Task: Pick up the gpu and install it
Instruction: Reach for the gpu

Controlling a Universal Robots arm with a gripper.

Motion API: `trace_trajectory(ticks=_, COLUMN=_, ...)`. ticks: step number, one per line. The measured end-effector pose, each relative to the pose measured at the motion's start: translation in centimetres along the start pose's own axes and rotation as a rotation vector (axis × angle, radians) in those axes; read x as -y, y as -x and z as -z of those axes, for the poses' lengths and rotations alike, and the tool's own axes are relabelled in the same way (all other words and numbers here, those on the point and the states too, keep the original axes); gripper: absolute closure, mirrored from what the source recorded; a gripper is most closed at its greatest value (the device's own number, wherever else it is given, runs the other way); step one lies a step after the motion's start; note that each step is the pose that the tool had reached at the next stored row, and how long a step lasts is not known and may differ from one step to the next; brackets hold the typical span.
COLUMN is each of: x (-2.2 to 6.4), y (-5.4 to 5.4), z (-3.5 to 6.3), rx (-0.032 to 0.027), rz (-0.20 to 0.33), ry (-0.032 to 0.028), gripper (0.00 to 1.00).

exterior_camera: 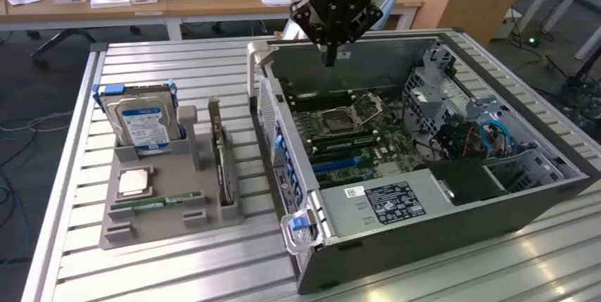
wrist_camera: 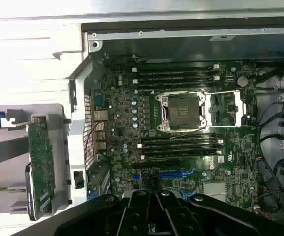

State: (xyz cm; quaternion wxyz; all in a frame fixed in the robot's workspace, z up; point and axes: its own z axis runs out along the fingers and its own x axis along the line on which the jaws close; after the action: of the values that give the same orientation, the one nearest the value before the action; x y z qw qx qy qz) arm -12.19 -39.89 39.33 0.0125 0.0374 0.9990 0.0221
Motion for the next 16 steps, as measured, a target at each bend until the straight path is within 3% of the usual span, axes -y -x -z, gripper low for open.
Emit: trace_trajectory(ticks=16, x=0.03, y=-0.4, z=0.01, rx=0.0, rz=0.0, ry=-0.0001, gripper=0.89)
